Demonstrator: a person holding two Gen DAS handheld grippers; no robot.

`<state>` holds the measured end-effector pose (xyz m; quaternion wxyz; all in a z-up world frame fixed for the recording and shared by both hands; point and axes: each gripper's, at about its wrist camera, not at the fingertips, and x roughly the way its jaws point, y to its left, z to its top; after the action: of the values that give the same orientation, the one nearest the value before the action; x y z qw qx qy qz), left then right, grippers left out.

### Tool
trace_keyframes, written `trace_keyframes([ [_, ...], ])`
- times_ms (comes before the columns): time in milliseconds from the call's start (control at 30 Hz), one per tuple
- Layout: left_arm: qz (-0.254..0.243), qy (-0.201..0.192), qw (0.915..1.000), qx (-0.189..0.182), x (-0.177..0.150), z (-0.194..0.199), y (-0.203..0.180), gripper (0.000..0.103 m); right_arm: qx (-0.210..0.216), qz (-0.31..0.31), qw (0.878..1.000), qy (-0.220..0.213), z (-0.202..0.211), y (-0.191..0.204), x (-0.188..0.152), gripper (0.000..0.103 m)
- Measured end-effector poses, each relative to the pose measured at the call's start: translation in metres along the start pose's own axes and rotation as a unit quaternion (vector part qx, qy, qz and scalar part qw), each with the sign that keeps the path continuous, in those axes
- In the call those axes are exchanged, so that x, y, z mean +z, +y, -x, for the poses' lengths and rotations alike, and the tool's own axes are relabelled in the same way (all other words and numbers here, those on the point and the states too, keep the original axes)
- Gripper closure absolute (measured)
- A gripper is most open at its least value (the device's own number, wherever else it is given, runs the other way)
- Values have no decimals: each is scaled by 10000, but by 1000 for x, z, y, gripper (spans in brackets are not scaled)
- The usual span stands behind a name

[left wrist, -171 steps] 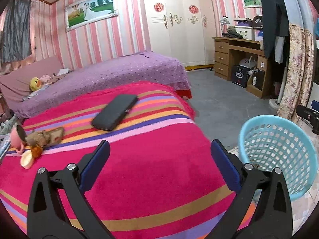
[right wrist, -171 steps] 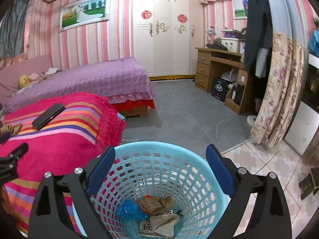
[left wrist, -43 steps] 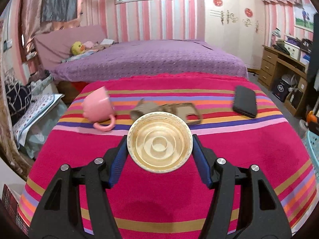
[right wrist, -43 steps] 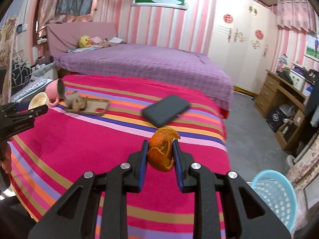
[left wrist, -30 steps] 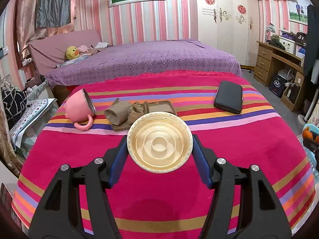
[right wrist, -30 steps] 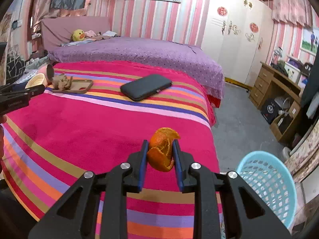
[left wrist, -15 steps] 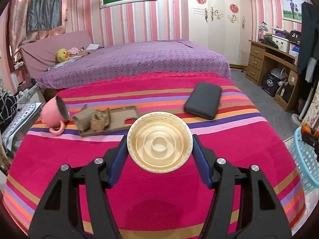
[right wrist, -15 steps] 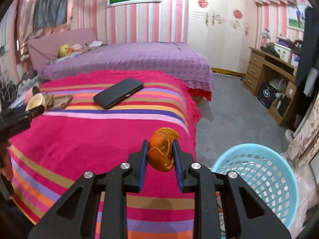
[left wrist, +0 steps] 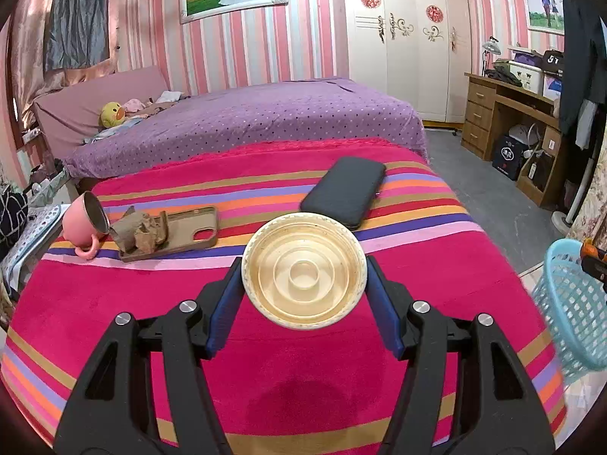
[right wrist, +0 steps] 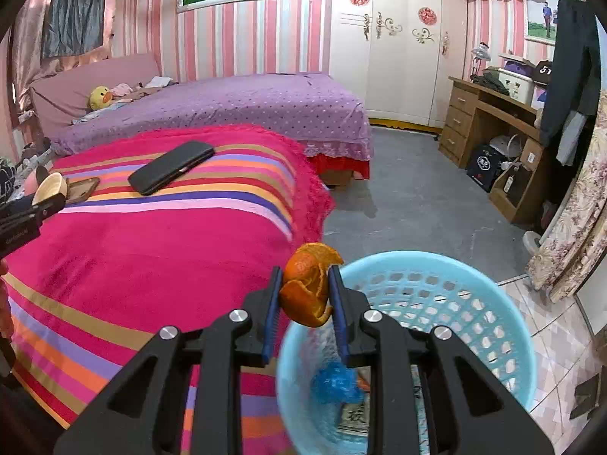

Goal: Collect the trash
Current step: 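Carry the cream lid and orange peel in both tools toward the blue basket, then open the left tool over the blue basket to drop the lid while the right tool drops the peel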

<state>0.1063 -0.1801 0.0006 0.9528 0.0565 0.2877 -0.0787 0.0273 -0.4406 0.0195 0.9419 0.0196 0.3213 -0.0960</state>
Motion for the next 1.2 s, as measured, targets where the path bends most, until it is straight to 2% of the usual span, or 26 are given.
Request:
trace_keyframes([
  [233,-372,-81,9992,-105,0,5,-52,42,-322,-180,9992,-179,12,-38,3,78],
  [333,-392,-11,9985,-382,-1,4,-77,42,-502,-263,9982,-179,14,-57,0,78],
  [500,-770,-86,9946,-693,-9,5,-131,42,-707,-445,9964,-145,16,-87,-9,78],
  [667,-805,64,9896,-1192,-15,0,-171,42,-1005,-595,9931,-94,17,-114,-17,78],
  [867,-929,207,9812,-1678,-22,-2,-228,42,-1082,-843,9905,-106,20,-139,-26,78],
  [1100,-1073,483,9711,-2074,-33,-6,-282,42,-1194,-1003,9877,-64,23,-158,-39,79],
  [1200,-1200,552,9713,-1980,-37,-11,-296,42,-1203,-1112,9865,-90,27,-166,-44,79],
])
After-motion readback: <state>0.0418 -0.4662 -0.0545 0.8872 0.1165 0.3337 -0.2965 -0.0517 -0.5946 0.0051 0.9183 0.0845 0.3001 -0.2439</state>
